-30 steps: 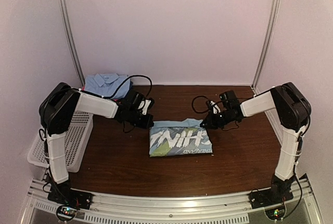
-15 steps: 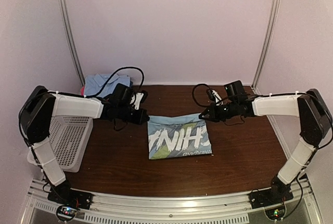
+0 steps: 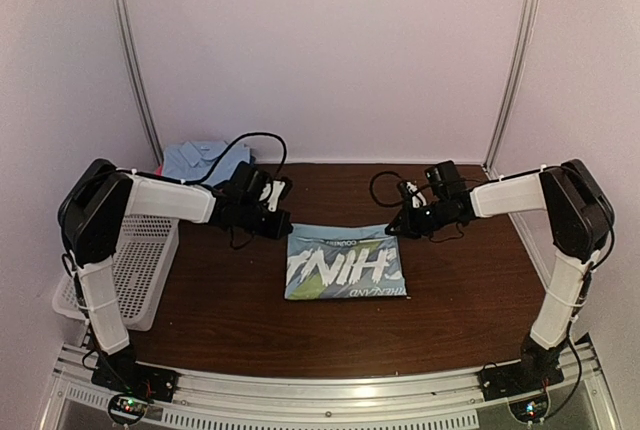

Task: Fold and stack the mixed laundry pile
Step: Fold the 2/3-rectangle-folded T-shirt at the center of the board.

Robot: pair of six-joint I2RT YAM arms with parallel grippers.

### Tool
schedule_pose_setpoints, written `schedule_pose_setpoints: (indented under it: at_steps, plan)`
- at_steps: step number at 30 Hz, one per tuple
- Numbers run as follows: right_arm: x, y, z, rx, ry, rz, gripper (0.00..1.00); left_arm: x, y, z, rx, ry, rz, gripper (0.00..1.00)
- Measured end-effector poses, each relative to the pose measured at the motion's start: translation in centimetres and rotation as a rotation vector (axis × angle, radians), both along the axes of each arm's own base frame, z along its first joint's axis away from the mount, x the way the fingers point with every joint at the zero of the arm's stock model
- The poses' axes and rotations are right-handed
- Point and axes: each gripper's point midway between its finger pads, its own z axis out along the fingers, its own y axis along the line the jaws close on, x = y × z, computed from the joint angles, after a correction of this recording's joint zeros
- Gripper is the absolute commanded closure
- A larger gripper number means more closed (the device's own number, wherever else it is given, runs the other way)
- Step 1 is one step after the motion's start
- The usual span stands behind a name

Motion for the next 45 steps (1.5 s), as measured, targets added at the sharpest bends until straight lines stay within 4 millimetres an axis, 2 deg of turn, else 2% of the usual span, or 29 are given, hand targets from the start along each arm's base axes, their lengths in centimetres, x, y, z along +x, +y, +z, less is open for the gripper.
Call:
schedule_pose_setpoints:
  at_steps: [12,17,22,25,27,32,36,39,41,45]
  plan:
    - [0.1,-0.8,0.4,0.008,-0.004,-0.013,1.00,0.4,-0.3,0.5,-0.006,-0.017,-0.005,1.00]
    - [0.4,-1.4,0.8,0.012,-0.018,-0.023,1.00,1.3,-0.9,1.0,-0.016,-0.034,-0.008,1.00]
    - [0.8,-2.0,-0.6,-0.001,0.008,-0.037,1.00,2.2,-1.4,-0.7,-0.013,-0.017,-0.011,1.00]
    - [0.7,-2.1,-0.6,-0.001,0.008,-0.039,1.00,2.1,-1.4,-1.7,-0.007,0.003,-0.015,1.00]
    - [0.5,-2.2,-0.5,0.000,0.008,-0.038,1.00,2.1,-1.5,-1.7,-0.011,0.006,-0.018,1.00]
    - [-0.6,-2.4,1.0,0.017,-0.011,-0.037,1.00,1.9,-1.7,-0.7,-0.032,-0.005,-0.029,1.00]
    - [-1.4,-2.6,3.1,0.037,-0.047,-0.033,1.00,1.3,-1.7,2.4,-0.072,-0.043,-0.042,1.00]
    - [-1.5,-2.7,3.6,0.041,-0.059,-0.036,1.00,1.3,-1.8,4.5,-0.101,-0.077,-0.048,1.00]
    - [-1.6,-2.9,3.2,0.038,-0.051,-0.039,1.00,1.3,-1.9,4.7,-0.106,-0.079,-0.052,1.00]
    - [-1.4,-3.2,2.4,0.032,-0.034,-0.049,1.00,1.4,-2.1,3.2,-0.095,-0.051,-0.058,1.00]
